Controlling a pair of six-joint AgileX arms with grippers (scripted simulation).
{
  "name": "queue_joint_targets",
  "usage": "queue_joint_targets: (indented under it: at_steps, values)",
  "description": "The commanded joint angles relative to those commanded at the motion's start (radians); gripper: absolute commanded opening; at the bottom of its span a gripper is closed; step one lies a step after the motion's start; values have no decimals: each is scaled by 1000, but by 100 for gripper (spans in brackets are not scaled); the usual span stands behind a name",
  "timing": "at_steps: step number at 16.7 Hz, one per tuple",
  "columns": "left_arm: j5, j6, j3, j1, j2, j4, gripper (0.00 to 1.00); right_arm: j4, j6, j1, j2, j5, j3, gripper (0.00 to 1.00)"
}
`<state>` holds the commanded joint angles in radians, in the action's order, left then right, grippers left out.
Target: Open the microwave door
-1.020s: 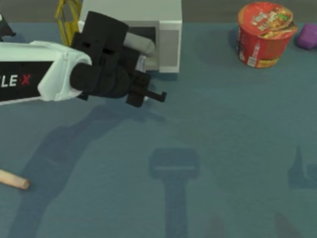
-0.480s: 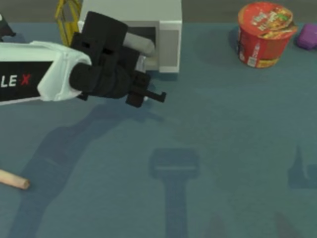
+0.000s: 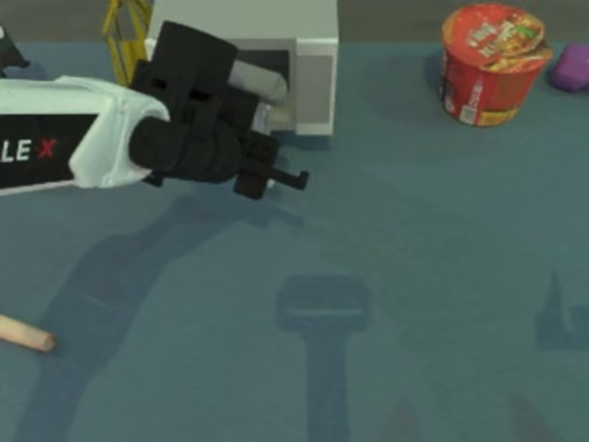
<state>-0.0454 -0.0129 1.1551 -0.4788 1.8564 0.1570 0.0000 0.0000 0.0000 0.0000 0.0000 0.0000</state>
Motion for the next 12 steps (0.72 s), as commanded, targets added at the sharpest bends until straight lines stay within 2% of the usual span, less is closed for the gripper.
queue_joint_targets:
  at_steps: [12]
  values:
    - [-49,-57,-30,23,-23,-2,0,0,0,0,0,0,0,100]
